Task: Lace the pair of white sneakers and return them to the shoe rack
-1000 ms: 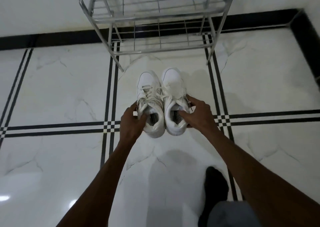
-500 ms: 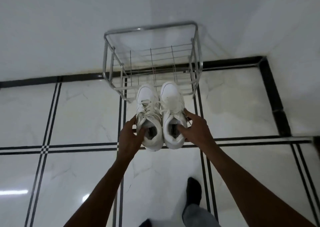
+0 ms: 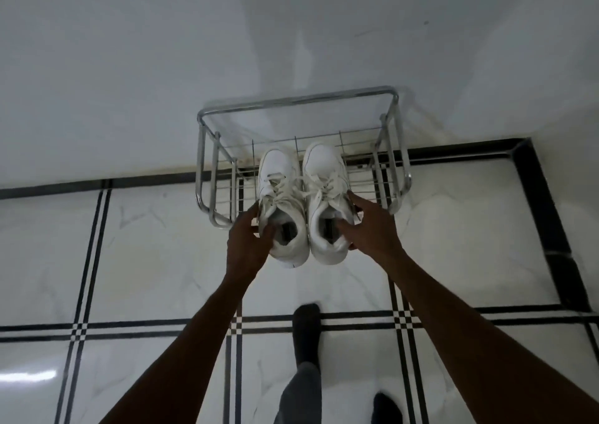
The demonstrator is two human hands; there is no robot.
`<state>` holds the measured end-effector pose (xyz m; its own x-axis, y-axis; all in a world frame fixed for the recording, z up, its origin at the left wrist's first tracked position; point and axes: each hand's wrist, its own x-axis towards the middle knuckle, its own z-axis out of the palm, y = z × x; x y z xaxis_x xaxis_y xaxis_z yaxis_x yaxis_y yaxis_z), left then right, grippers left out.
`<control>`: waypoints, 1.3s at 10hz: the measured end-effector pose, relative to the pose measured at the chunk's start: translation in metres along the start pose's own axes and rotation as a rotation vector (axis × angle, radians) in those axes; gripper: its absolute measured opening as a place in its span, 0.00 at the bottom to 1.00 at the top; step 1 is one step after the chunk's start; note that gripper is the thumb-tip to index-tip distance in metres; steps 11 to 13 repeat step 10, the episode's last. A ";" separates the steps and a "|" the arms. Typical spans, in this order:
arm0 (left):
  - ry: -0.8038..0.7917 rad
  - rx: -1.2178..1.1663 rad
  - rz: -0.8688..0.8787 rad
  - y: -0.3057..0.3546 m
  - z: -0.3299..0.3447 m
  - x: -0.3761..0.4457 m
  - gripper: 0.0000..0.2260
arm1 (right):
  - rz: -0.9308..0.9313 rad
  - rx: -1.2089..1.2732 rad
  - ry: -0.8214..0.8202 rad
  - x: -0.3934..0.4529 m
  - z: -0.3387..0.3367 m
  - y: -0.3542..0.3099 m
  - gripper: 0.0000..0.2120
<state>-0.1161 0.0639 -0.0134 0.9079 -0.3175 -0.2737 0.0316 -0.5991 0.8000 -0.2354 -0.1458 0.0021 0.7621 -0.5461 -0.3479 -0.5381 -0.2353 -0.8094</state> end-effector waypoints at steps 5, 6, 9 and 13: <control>-0.125 0.061 0.058 -0.028 0.027 0.140 0.27 | 0.138 -0.111 0.022 0.128 0.032 0.009 0.33; -0.136 0.069 0.068 -0.034 0.026 0.142 0.27 | 0.162 -0.118 0.031 0.128 0.033 0.008 0.33; -0.134 0.254 0.168 0.005 -0.008 0.123 0.31 | 0.042 -0.381 0.016 0.108 0.017 -0.036 0.35; -0.116 0.358 0.286 0.035 -0.030 0.114 0.28 | -0.068 -0.392 0.051 0.098 0.004 -0.063 0.36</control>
